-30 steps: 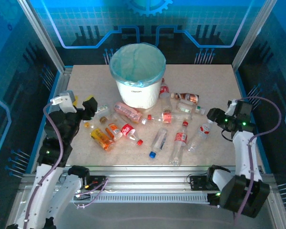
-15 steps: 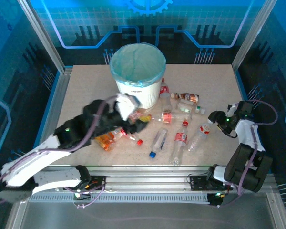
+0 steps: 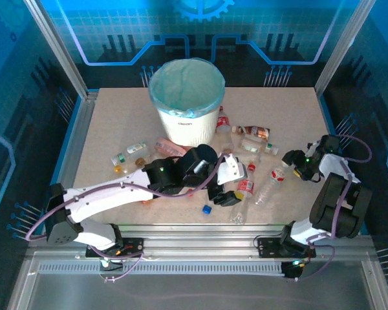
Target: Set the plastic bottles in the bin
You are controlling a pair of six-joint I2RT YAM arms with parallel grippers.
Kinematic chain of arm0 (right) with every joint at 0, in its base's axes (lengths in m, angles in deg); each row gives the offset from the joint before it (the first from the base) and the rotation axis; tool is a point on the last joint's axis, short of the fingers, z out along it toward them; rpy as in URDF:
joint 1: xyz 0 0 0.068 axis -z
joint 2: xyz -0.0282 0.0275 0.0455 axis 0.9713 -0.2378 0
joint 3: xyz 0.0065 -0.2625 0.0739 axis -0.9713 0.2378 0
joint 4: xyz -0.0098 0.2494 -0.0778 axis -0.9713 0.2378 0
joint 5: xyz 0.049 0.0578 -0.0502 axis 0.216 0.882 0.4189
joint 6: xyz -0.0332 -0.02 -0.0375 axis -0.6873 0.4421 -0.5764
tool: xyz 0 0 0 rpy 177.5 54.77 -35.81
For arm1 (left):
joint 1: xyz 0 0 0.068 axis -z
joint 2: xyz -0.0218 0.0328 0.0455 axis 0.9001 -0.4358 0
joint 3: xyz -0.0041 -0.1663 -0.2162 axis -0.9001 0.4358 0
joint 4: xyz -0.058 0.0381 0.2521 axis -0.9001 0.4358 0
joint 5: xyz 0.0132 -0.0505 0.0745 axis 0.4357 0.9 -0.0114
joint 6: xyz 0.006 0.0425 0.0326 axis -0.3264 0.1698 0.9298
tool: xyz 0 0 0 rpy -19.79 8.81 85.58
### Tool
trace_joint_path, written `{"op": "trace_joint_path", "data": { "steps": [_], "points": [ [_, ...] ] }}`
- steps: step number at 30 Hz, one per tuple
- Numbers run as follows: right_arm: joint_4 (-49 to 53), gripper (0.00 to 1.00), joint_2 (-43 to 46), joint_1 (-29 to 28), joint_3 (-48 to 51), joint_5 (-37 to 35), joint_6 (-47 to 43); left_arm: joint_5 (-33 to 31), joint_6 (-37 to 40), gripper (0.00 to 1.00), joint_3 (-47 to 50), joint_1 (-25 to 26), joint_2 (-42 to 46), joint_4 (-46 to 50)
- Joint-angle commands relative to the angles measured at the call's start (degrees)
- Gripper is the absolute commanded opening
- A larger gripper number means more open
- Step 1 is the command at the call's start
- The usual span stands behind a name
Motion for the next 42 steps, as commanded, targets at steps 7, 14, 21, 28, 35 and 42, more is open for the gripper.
{"op": "trace_joint_path", "data": {
  "steps": [7, 14, 21, 28, 35, 42],
  "points": [
    [-1.6, 0.64, -5.9, -2.7, -4.7, -0.2, 0.0, 6.9, 0.0, 0.84, 4.8, 1.9, 2.3, -7.1],
    [-1.2, 0.62, -8.7, -4.1, -6.2, -1.7, -0.3, 5.5, 0.5, 0.86, 5.6, 2.4, 3.1, -7.2],
    [-0.9, 0.57, -11.6, -4.2, -7.3, -1.8, -1.9, 5.5, 0.3, 0.86, 5.4, 2.5, 3.0, -6.9],
    [-1.6, 0.54, -12.4, -4.3, -7.0, -1.0, -1.8, 5.6, 0.0, 0.86, 4.9, 2.5, 1.6, -6.8],
    [-2.9, 0.46, -11.3, -3.9, -6.5, -0.2, -1.3, 6.0, -0.8, 0.86, 4.0, 2.5, 0.3, -6.3],
    [-2.9, 0.35, -7.9, -3.8, -5.5, -0.1, -0.9, 5.8, -0.6, 0.86, 3.9, 2.5, 0.4, -6.1]
  ]
}}
